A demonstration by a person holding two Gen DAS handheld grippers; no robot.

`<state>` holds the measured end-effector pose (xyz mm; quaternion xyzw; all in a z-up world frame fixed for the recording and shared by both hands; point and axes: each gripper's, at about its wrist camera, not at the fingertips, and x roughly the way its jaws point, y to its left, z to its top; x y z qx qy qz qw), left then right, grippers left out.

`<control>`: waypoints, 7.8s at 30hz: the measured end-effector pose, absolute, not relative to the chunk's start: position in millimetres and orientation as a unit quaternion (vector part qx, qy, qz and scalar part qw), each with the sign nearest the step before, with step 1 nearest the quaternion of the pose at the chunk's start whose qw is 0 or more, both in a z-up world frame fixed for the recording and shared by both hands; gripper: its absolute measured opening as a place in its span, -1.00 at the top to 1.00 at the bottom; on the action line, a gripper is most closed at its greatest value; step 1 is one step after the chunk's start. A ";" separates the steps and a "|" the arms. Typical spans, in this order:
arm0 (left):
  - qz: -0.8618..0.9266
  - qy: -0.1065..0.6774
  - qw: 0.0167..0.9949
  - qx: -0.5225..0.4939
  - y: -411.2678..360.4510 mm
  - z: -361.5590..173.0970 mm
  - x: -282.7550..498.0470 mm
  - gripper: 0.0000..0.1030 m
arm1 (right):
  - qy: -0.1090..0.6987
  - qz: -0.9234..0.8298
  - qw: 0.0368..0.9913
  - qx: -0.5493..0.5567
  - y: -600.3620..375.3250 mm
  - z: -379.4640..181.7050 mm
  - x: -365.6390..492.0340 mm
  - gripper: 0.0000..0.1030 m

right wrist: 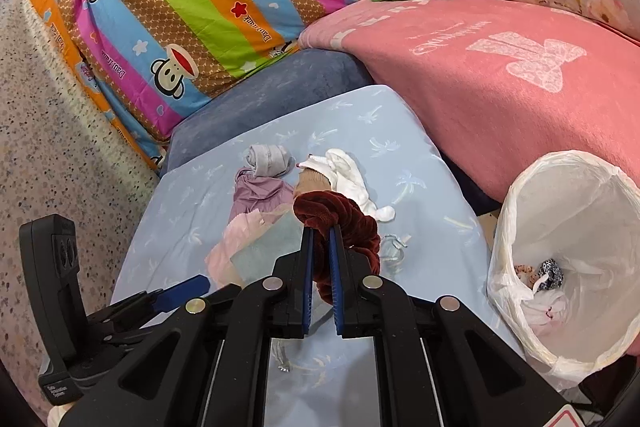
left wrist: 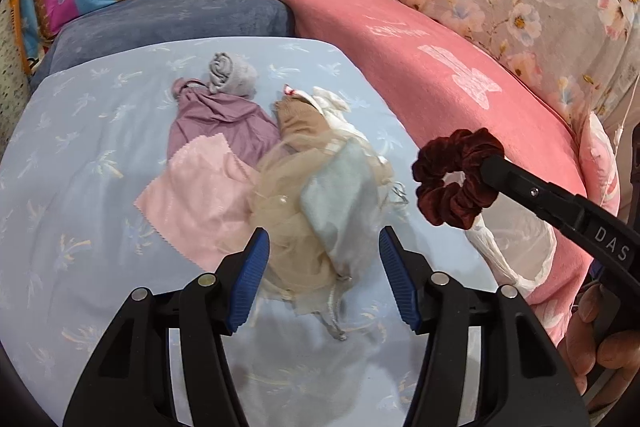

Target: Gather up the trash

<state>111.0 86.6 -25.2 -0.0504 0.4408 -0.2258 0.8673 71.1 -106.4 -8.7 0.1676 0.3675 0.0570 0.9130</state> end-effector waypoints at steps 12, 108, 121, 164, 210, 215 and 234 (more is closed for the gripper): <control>-0.237 0.480 0.842 -0.074 64.8 -53.7 119.6 0.33 | 0.376 0.055 0.909 0.174 -119.9 -18.5 66.0 0.85; -0.358 0.388 0.849 0.007 -71.0 32.7 99.9 0.95 | 0.308 -0.030 0.925 0.220 -246.4 7.2 6.0 0.85; -0.416 0.404 0.815 -0.002 -135.6 34.8 99.8 0.93 | 0.296 -0.083 0.920 0.241 -304.8 5.6 -11.1 0.83; -0.276 0.391 0.877 -0.031 -43.3 26.7 111.0 -0.50 | 0.319 -0.024 0.926 0.201 -230.8 6.4 11.3 0.25; -0.073 0.469 0.872 -0.120 170.9 -61.6 159.8 -0.66 | 0.457 0.072 0.878 0.128 -29.3 -101.4 122.9 -0.18; -0.085 0.476 0.868 -0.110 160.1 -67.5 166.5 -0.67 | 0.462 0.061 0.875 0.133 -33.8 -109.7 127.4 -0.11; -0.103 0.488 0.865 -0.051 124.1 -88.2 163.5 0.25 | 0.460 0.062 0.870 0.165 -62.3 -102.9 119.2 0.81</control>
